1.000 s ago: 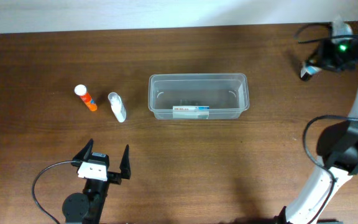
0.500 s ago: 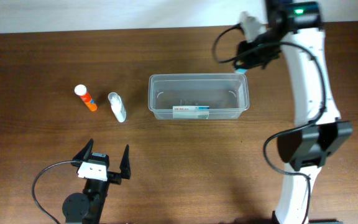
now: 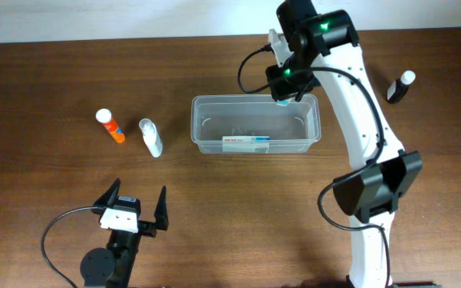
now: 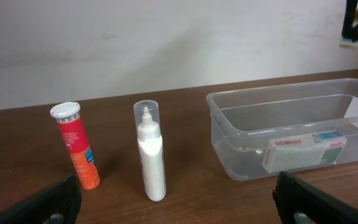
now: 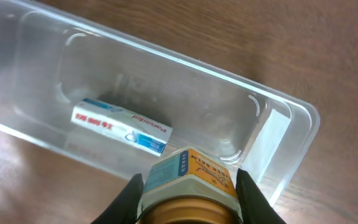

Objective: Pack container
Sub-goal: 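Carry the jar into the container and open the right gripper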

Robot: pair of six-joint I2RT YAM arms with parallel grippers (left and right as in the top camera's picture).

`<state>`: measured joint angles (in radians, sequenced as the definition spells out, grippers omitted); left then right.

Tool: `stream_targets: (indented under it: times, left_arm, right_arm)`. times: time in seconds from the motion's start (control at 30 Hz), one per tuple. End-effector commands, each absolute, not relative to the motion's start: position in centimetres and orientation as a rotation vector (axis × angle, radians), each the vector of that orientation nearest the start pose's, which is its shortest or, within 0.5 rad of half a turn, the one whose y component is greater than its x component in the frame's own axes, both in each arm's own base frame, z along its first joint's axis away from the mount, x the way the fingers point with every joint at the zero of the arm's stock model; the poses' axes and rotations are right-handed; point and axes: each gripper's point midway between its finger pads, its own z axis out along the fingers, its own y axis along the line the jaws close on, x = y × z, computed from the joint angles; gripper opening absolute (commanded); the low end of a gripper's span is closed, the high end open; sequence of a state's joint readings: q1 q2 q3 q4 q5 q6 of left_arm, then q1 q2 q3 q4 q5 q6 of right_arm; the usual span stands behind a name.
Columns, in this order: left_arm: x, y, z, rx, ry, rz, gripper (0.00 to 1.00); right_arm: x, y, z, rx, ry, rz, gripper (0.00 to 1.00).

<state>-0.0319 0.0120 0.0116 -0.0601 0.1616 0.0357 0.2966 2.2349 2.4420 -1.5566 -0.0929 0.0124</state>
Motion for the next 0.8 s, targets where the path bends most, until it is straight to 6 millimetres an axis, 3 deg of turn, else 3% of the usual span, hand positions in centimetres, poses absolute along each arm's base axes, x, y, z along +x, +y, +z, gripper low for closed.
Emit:
stream_targets:
  times: [0.0, 0.77]
  left_arm:
    - [24.3, -3.7, 16.1, 0.198, 1.619, -0.126, 0.99]
    - [24.3, -3.7, 16.1, 0.198, 1.619, -0.126, 0.99]
  right_arm:
    - [44.3, 14.6, 17.4, -0.303, 2.955, 0.149, 0.26]
    - [45.1, 14.5, 7.0, -0.271, 3.085, 0.118, 0.3]
